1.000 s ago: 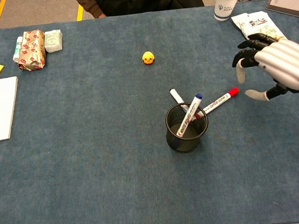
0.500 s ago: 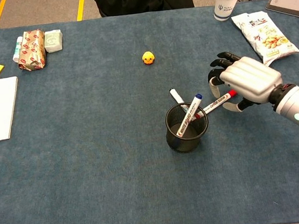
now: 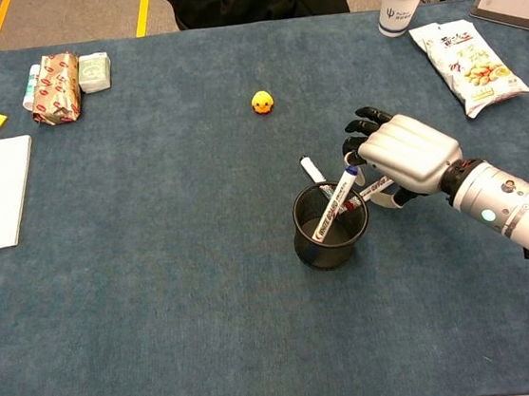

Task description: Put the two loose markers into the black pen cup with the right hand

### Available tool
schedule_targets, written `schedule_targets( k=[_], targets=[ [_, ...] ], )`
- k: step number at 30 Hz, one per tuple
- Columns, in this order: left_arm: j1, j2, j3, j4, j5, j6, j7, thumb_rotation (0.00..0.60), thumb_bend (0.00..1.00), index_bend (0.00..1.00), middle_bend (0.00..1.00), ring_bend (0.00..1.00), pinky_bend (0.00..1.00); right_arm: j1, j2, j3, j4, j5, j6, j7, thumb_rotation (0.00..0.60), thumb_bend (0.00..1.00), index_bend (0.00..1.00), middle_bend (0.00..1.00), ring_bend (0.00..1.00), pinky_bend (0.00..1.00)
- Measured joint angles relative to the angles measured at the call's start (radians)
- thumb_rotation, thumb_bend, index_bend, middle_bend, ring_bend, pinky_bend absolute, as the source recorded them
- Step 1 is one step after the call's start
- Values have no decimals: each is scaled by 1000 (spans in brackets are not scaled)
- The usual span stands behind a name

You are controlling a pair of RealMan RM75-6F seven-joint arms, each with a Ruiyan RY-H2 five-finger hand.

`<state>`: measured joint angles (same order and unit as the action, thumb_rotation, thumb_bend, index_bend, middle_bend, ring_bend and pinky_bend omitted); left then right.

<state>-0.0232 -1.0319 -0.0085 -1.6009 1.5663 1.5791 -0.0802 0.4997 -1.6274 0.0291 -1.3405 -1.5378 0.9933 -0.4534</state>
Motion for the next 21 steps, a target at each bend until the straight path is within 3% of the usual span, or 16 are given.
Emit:
schedule_targets(
  k=[13,21],
  targets=[
    [2,-4,-1,12,-4,-4,-9,600,195,106,165,193,240,19,-29,-13,30,36,-25,-24,600,240,535,340,128,32],
    [2,-7,-1,18,-5,-6,-13,600,195,106,166,193,240,24,-25,-14,24,58,-29,-30,600,264,599,340,128,32]
  ],
)
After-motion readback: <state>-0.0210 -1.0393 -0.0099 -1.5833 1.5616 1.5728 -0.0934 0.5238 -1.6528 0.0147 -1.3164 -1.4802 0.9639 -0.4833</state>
